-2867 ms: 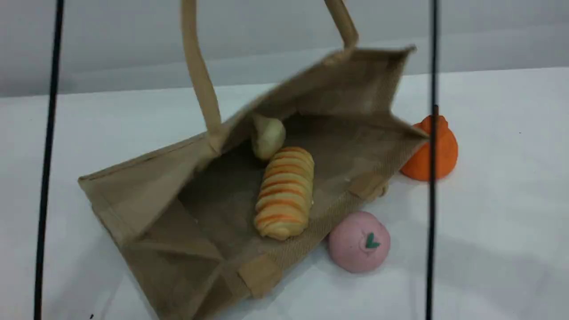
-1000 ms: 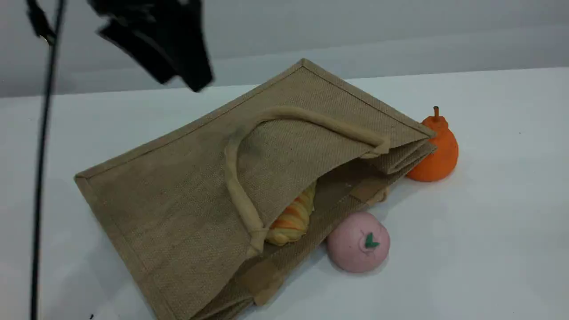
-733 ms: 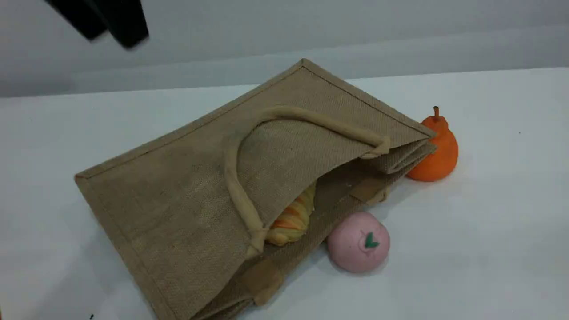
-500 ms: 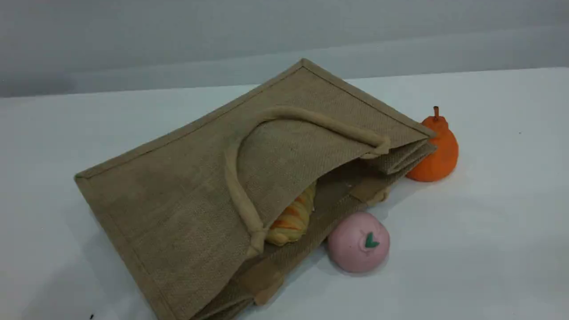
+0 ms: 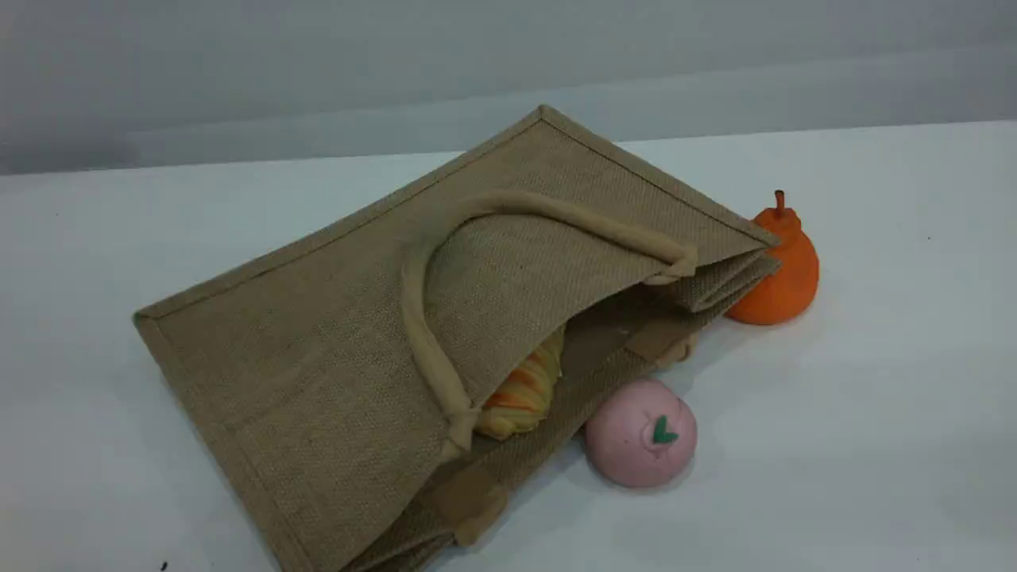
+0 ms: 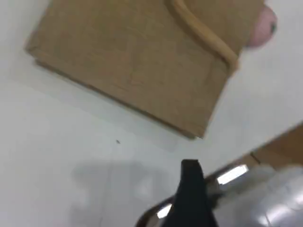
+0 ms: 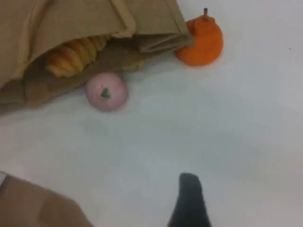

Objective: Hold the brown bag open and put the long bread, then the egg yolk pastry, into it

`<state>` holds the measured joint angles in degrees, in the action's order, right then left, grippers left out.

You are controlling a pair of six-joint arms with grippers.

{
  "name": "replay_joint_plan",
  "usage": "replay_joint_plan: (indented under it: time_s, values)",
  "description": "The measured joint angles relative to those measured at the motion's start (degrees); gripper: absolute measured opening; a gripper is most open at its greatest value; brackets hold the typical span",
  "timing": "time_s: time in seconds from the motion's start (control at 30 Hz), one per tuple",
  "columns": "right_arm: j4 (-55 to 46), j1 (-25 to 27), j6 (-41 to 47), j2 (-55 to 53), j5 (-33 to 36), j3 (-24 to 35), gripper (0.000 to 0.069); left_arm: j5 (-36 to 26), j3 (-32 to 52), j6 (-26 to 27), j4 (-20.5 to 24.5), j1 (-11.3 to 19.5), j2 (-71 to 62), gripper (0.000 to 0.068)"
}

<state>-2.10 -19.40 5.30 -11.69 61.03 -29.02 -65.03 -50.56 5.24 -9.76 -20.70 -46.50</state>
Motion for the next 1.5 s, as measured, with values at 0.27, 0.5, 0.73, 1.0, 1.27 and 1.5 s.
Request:
replay_joint_plan:
  time_s: [0.27, 0.5, 0.73, 1.0, 1.27, 1.5]
  values:
    - [0.0, 0.0, 0.0, 0.0, 0.11, 0.0, 0.0475, 4.11, 16.67, -7.38, 7.74, 0.0, 24.75, 0.0505]
    - [0.0, 0.16, 0.0, 0.76, 0.11, -0.02, 0.0475, 4.67, 20.83, -7.38, 9.76, 0.0, 39.53, 0.0505]
    - [0.25, 8.63, 0.0, 5.22, 0.11, -0.02, 0.0475, 3.16, 21.71, -7.32, 9.76, 0.0, 41.08, 0.0505]
    - [0.4, 18.35, 0.0, 11.83, 0.16, -0.06, 0.0475, 3.16, 21.71, -7.32, 9.76, 0.0, 41.02, 0.0505]
    - [1.24, 17.67, 0.0, 11.69, 0.1, -0.01, 0.0475, 3.23, 21.71, -7.21, 9.76, 2.2, 42.87, 0.0505]
    - [1.24, 17.67, 0.0, 11.69, 0.07, -0.01, 0.0475, 3.17, 21.6, -7.27, 9.76, 14.09, 46.59, 0.0505]
